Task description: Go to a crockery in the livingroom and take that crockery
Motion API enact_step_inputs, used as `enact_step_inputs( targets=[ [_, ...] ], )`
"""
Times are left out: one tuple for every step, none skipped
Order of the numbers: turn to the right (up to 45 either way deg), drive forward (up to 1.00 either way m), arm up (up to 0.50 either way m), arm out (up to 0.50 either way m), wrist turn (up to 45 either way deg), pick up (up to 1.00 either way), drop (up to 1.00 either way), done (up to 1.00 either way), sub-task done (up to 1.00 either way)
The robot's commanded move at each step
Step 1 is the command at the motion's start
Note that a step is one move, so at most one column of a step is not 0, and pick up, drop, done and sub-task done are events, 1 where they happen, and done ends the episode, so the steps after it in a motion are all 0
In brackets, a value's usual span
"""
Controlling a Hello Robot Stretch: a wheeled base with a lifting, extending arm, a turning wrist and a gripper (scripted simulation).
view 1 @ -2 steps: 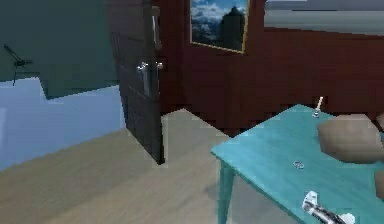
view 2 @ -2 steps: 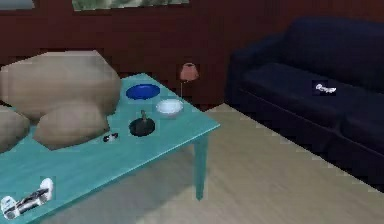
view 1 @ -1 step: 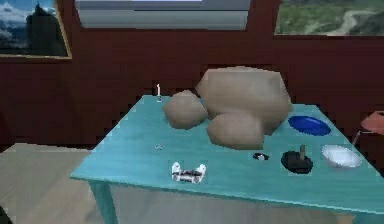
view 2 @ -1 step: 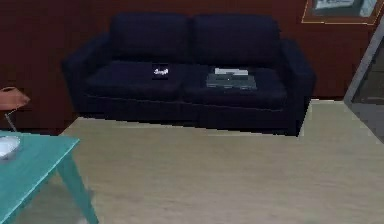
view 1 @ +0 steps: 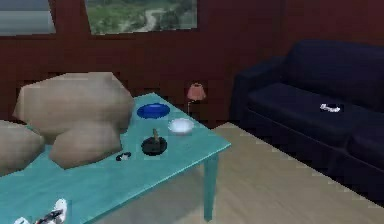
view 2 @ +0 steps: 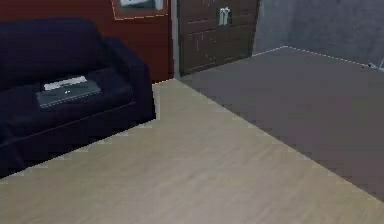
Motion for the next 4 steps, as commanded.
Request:
enact_step_inputs(
  targets=[
    [24.0,0.0,0.0,0.0,0.0,0.0,0.0,0.0,0.0],
    [0.0,0.85,0.0,0.0,0.0,0.0,0.0,0.0,0.0],
    [27.0,0.0,0.0,0.0,0.0,0.0,0.0,0.0,0.0],
    [0.0,0.05,0.0,0.0,0.0,0.0,0.0,0.0,0.0]
  ],
)
